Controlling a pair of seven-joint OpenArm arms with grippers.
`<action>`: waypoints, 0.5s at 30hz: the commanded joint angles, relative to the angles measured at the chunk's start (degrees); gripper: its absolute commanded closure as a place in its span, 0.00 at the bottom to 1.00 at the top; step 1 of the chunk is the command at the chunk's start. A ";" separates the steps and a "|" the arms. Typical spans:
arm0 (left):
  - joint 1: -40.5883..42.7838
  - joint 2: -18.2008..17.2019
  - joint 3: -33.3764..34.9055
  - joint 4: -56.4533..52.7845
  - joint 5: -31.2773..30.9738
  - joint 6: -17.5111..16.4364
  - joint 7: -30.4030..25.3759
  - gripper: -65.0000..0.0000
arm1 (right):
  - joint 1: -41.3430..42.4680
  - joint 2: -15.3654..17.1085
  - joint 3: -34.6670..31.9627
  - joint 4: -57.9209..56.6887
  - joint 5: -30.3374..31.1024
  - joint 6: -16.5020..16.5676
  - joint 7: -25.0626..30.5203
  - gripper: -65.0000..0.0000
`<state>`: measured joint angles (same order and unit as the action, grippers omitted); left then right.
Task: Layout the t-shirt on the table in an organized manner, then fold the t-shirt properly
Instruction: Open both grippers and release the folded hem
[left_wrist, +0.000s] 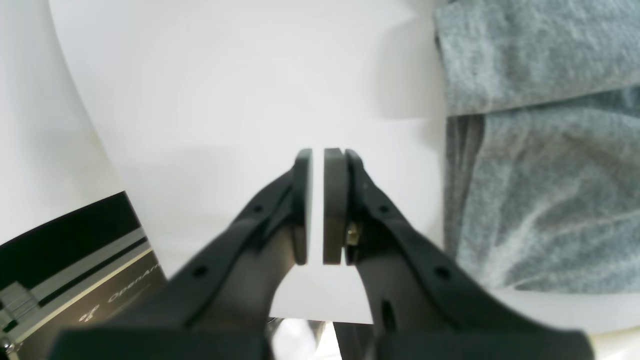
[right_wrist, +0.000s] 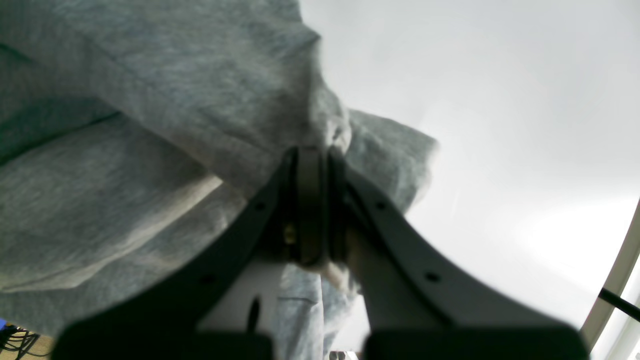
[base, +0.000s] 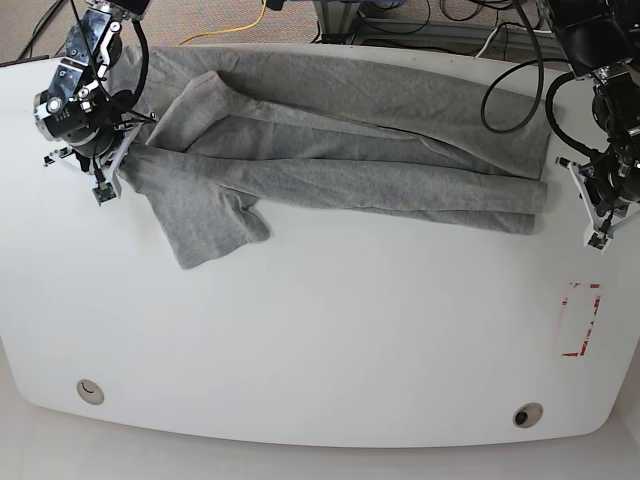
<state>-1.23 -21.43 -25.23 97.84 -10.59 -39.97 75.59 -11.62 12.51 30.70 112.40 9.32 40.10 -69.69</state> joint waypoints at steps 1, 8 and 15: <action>-0.66 -1.12 -0.30 1.10 0.17 -0.03 -0.12 0.96 | -0.30 0.63 0.29 1.05 0.04 -0.10 0.37 0.95; -0.66 -0.94 -0.30 1.10 0.17 -0.03 -0.12 0.77 | -1.17 0.45 0.29 1.05 -0.05 -0.10 0.37 0.50; -2.24 -0.77 -0.30 1.10 0.17 -0.03 -0.03 0.47 | -1.09 0.98 2.05 2.11 -0.05 -0.10 0.46 0.09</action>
<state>-1.37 -21.28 -25.23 97.84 -10.50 -39.97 75.75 -13.23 12.38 31.03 112.57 9.23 40.12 -69.65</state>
